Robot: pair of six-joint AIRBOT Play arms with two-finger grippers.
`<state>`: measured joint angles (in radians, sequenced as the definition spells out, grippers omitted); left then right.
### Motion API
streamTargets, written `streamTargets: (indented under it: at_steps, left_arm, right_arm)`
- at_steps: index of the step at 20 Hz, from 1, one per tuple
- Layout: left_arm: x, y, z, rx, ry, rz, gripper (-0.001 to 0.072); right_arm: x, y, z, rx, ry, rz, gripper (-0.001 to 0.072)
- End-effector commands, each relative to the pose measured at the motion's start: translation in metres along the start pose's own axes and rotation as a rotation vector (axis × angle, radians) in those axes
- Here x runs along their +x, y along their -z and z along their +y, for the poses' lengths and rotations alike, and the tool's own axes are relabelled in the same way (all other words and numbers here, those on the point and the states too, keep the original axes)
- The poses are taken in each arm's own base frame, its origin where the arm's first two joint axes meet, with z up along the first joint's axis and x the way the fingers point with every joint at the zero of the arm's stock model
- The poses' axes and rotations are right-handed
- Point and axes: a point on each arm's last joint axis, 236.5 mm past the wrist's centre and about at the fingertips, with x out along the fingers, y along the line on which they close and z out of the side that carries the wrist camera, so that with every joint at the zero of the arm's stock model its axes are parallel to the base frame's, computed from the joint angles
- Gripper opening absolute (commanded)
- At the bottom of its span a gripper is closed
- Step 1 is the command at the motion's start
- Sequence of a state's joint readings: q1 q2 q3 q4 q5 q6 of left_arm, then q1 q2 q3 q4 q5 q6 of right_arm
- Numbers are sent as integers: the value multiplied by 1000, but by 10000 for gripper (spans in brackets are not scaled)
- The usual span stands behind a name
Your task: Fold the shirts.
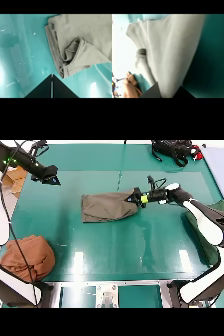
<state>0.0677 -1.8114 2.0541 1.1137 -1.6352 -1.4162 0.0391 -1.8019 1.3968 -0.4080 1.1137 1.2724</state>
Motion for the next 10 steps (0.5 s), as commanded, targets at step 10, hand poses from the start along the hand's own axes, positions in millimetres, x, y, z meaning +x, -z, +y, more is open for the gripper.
streamTargets:
  at_steps: [10]
  left_arm:
    - [0, 5, -1, -20, 4, 22, 21]
  right_arm:
    - [-399, -79, 29, -49, 326, -677, 16]
